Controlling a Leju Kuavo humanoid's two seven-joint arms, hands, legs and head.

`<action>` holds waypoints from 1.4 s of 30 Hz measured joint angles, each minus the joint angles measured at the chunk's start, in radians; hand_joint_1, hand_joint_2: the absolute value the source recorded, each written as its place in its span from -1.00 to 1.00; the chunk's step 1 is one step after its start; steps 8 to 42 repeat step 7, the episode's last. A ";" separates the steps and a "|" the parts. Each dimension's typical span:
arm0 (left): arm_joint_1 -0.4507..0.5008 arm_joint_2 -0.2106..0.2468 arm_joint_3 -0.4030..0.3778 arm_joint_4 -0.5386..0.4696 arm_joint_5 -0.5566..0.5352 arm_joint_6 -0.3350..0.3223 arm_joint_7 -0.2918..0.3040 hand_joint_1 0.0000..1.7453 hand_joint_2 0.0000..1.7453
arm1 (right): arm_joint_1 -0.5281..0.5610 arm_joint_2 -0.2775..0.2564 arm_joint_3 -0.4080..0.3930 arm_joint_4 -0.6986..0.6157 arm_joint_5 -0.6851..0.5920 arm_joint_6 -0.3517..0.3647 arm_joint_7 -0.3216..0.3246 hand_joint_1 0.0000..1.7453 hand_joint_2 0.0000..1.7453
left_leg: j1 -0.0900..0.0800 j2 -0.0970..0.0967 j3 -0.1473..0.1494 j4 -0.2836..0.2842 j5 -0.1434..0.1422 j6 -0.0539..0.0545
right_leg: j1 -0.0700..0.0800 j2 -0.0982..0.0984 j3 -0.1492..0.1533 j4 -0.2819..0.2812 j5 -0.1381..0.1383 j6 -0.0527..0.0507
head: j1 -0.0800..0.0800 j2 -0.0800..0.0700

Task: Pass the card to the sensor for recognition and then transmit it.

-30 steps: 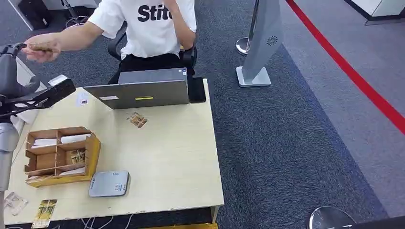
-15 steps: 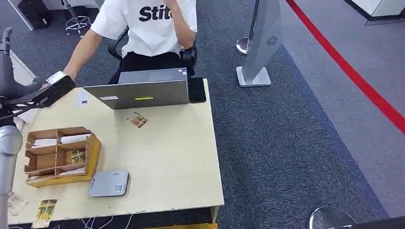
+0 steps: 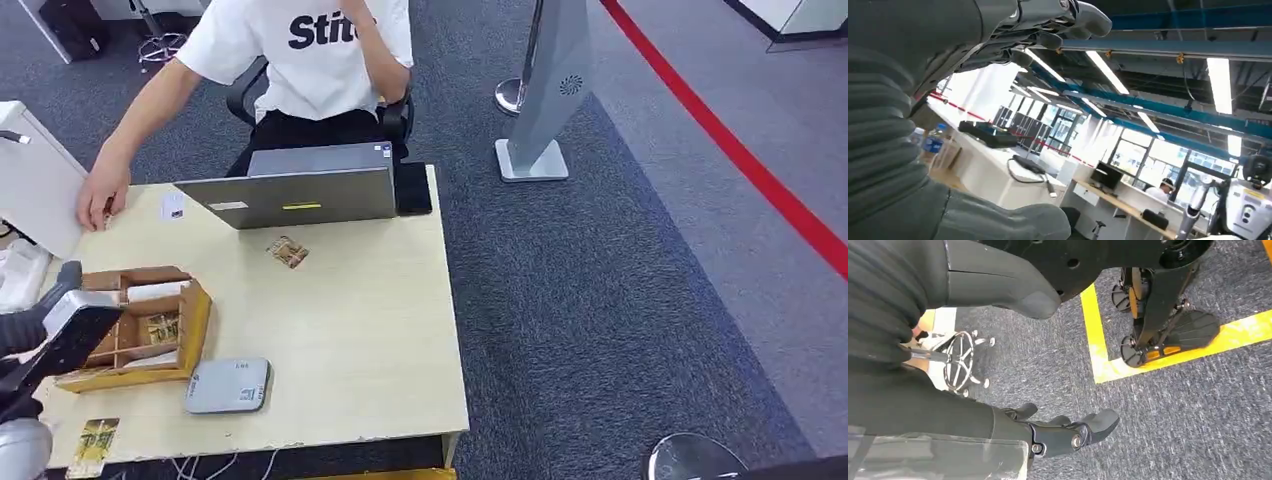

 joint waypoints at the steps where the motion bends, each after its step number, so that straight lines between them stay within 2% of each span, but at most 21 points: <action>1: 0.025 -0.003 0.022 -0.012 0.003 0.000 -0.008 -1.00 1.00 | 0.000 0.001 -0.003 0.000 0.000 0.000 0.000 -1.00 1.00 | 0.000 0.000 0.000 0.000 0.000 0.000 | 0.000 0.000 0.000 0.000 0.000 0.000 | 0.000 0.000; 7: 0.091 -0.015 0.082 -0.054 0.007 -0.003 -0.016 -1.00 1.00 | -0.001 0.003 -0.013 0.000 0.001 0.001 0.000 -1.00 1.00 | 0.000 -0.003 0.000 0.000 0.000 0.000 | 0.000 -0.003 0.001 0.000 0.000 0.000 | 0.000 0.000; 42: 0.091 -0.015 0.082 -0.054 0.007 -0.003 -0.016 -1.00 1.00 | -0.001 0.003 -0.013 0.000 0.001 0.001 0.000 -1.00 1.00 | 0.000 -0.003 0.000 0.000 0.000 0.000 | 0.000 -0.003 0.001 0.000 0.000 0.000 | 0.000 0.000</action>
